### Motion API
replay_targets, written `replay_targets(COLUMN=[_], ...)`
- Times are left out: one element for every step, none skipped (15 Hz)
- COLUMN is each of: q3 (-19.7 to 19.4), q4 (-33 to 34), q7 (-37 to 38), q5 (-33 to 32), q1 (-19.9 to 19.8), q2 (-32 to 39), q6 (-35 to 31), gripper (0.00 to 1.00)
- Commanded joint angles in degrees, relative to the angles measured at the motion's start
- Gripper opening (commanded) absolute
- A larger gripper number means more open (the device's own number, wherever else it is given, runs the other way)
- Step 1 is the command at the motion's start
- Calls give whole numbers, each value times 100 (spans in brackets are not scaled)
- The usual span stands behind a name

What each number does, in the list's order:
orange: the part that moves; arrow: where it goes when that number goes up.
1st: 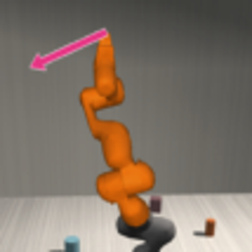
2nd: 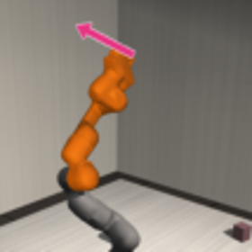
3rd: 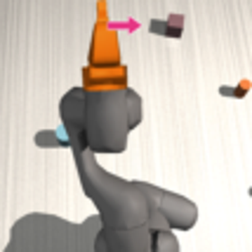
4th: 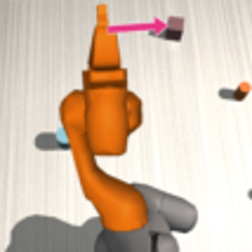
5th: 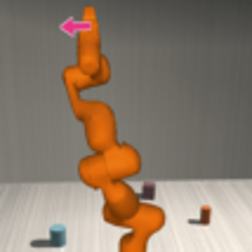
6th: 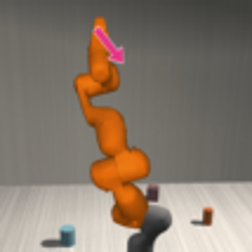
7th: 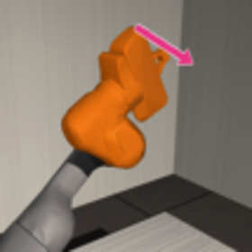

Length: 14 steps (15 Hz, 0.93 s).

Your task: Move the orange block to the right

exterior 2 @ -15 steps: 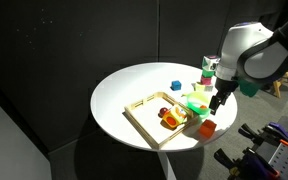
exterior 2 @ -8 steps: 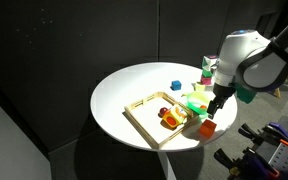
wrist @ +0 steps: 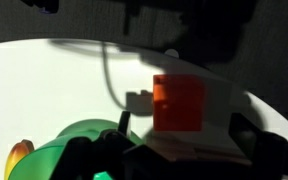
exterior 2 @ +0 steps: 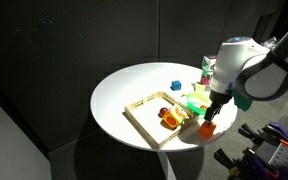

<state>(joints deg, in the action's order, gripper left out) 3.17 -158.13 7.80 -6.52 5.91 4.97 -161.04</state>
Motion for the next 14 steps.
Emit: replay_targets(q3=[-29, -37, -47, -58, -68, -74, -88, -98, -111, -130, -145, -165, -178, -190], q4=[68, 72, 76, 82, 88, 99, 108, 117, 122, 129, 131, 137, 144, 150], q7=[175, 148, 132, 120, 113, 92, 91, 75, 59, 55, 32, 26, 5, -14], q5=[-246, -258, -272, -279, -279, -265, -267, -258, -258, -261, -253, -257, -247, -236], q1=[79, 94, 108, 121, 132, 141, 150, 155, 160, 172, 178, 190, 197, 203], q2=[164, 207, 248, 284, 322, 361, 394, 433, 470, 503, 540, 572, 605, 638], q6=[-180, -229, -275, -313, -351, -378, -406, -445, -484, -517, -553, -575, -599, -624], gripper=[100, 100, 100, 100, 100, 100, 100, 100, 100, 100, 100, 100, 100, 100])
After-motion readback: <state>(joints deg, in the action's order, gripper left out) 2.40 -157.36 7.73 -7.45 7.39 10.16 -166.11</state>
